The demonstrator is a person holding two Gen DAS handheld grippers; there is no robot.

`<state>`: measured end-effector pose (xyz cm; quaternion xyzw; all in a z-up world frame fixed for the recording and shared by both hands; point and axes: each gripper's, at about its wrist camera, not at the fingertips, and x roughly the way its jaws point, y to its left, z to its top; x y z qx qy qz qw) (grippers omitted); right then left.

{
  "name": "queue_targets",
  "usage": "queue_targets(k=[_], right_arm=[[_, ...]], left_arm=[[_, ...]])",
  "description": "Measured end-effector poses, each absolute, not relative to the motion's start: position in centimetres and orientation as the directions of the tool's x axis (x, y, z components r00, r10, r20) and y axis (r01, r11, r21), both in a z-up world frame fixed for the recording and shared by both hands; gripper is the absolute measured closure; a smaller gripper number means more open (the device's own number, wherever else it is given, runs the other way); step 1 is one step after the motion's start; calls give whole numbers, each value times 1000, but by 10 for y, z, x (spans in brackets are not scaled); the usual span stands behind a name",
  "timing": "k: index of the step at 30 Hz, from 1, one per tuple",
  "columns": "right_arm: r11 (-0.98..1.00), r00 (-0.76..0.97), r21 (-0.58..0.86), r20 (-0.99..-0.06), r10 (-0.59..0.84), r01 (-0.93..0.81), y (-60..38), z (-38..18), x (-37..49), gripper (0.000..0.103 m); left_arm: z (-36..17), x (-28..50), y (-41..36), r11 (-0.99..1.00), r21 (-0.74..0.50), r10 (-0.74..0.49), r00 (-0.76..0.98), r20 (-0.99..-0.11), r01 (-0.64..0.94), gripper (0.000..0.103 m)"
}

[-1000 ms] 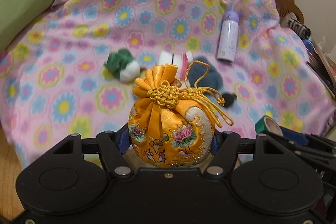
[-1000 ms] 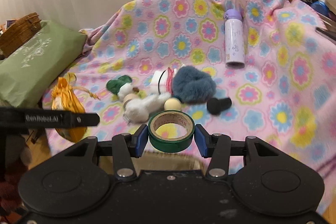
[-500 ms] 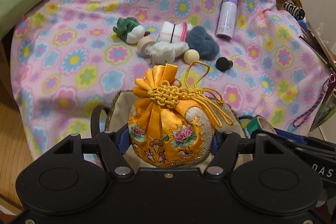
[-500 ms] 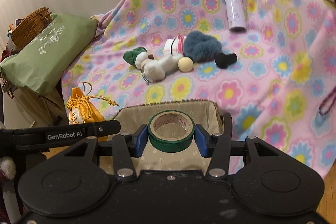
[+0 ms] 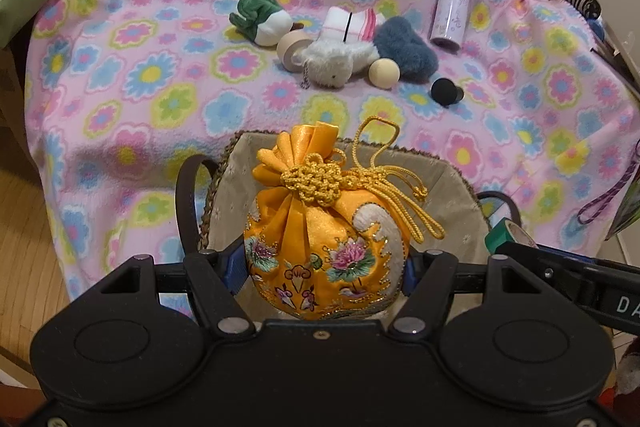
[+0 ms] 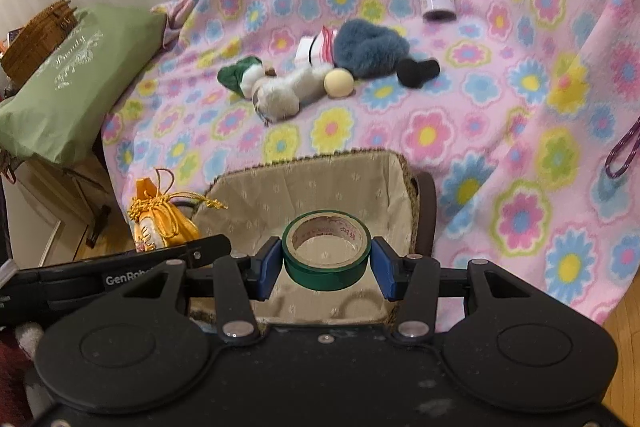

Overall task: Organize soft objects
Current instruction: 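Carry the pouch in the left tool and tape in the right tool over the basket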

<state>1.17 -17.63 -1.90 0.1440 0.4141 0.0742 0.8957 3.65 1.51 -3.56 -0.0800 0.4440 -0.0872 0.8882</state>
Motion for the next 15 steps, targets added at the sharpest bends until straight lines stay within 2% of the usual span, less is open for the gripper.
queue_targets(k=[15], right_arm=[[939,590,344,-762,265,22,-178,-30,19,55]], left_arm=[[-51,41,19,970,-239,-227,539,-811,50,39]])
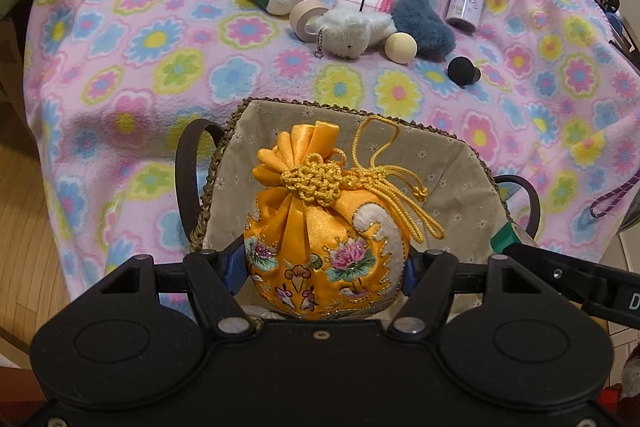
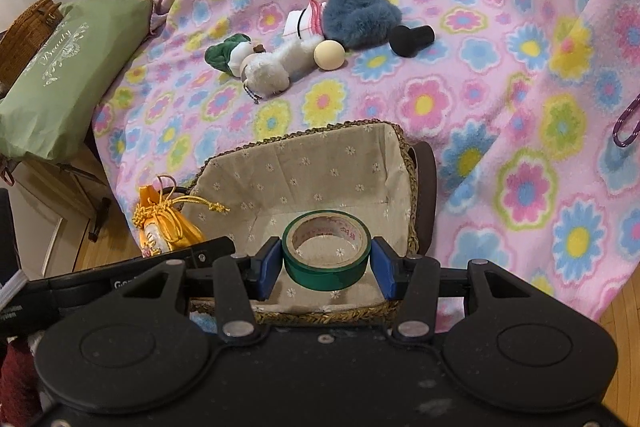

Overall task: Organize soft objects
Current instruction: 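Carry the pouch in the left tool and tape in the right tool over the basket, then open the left tool to drop the pouch while the right tool releases the tape into the basket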

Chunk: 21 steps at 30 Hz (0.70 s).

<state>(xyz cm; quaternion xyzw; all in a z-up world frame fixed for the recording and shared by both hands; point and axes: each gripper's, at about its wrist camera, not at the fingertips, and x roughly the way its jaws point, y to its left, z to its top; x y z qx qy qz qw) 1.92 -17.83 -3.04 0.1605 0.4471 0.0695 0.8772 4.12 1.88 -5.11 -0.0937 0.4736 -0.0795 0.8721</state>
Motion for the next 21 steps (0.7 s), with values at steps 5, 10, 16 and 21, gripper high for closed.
queue_targets(k=[5,10,16,21], right_arm=[[939,583,343,-768,266,24,-179,-32,22,55],[940,579,340,-771,264,24,-180,-32,23,54],[943,580,333,-772,259,23,-180,-31,22,54],[947,590,320,-768,249,17,-180,-30,21,49]], left_arm=[[-52,43,19,969,-244,-232,530,-816,49,39],[-53,44,18,969,-243,-231,525,-819,48,38],[-54,44,18,970,-240,-229,520,-823,47,38],[-53,44,19,971,-236,-225,521,-823,46,32]])
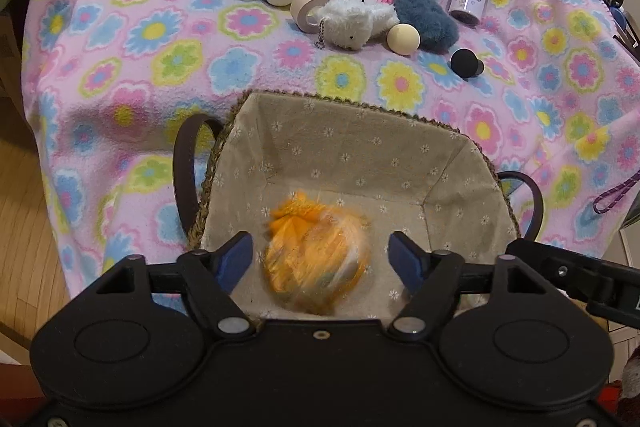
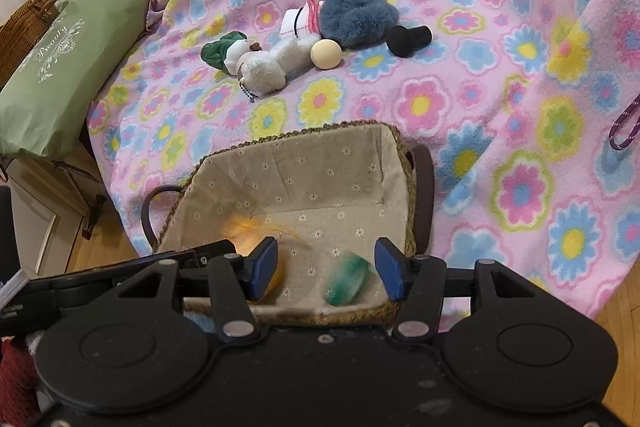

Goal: Organize soft objects

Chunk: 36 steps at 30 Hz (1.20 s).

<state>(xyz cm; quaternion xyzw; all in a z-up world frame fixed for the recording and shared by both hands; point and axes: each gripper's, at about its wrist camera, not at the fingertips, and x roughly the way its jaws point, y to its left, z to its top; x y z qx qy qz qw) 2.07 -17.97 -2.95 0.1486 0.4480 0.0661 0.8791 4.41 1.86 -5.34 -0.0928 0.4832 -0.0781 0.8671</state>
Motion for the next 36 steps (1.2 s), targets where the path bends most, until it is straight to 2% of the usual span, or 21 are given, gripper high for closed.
queue_targets(k=[36], right_arm=[[952,593,306,-770,236,18,-182,-30,19,41]], left_arm=[[-50,41,17,981,-191,-183,528,-829,40,30]])
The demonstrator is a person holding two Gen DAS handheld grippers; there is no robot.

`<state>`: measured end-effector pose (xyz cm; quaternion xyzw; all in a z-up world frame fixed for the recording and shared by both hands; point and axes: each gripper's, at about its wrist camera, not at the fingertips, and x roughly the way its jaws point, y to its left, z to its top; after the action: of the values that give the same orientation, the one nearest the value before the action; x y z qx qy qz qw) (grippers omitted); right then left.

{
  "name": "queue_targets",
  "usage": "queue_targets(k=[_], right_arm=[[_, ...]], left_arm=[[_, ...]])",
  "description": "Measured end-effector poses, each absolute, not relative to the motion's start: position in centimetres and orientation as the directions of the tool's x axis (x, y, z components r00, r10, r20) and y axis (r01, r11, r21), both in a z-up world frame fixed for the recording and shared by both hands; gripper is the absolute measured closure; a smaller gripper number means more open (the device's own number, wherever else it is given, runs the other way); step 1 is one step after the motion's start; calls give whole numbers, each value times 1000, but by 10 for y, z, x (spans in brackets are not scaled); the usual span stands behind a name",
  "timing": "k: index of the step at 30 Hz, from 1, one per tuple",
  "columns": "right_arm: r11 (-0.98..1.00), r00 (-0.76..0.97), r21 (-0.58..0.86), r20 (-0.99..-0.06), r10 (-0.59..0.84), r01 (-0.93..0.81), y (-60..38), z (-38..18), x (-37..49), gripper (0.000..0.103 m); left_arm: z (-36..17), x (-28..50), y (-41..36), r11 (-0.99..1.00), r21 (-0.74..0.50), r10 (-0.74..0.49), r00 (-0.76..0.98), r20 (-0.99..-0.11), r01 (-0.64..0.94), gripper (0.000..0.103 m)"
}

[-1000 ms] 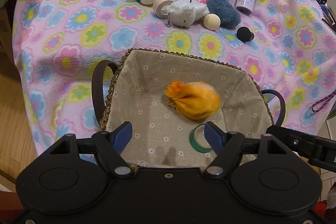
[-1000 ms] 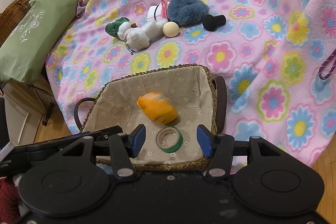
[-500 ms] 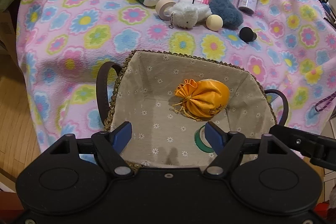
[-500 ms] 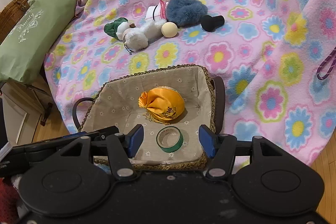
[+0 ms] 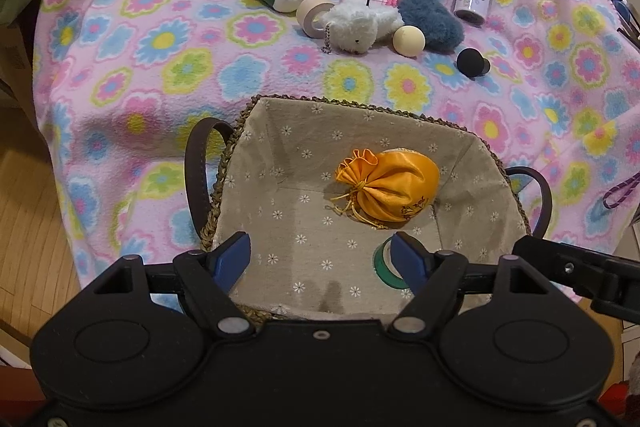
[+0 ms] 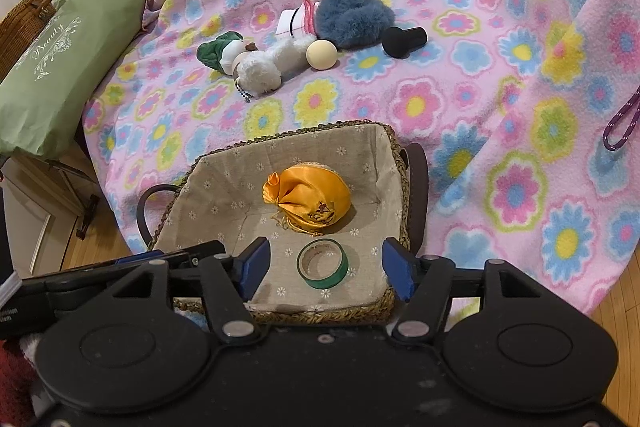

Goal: Organize soft objects

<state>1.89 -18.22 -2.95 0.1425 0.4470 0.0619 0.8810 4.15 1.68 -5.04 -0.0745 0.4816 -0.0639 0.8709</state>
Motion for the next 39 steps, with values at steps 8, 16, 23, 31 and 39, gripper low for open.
queue_targets(k=[8,16,23,31,39], right_arm=[[952,592,306,-771,235,21,-183,-31,18,39],[952,591,305,-772,233,23,-183,-32,18,37],[953,594,302,-773,224,33,-184,-32,18,35],[956,618,289,-760,199,47,-185,-29,17,30],[964,672,258,-726,149,65,-189,-25,21,24]], left_arm=[[-50,42,17,981,-189,-182,527,-830,40,28],[-50,41,17,982,-184,-180,525,-832,44,28],[-51,40,16,983,-174,-174,525,-833,49,27],[-49,39,16,983,-176,-178,535,-826,57,24],[-41,46,17,982,-179,-183,564,-805,62,22]])
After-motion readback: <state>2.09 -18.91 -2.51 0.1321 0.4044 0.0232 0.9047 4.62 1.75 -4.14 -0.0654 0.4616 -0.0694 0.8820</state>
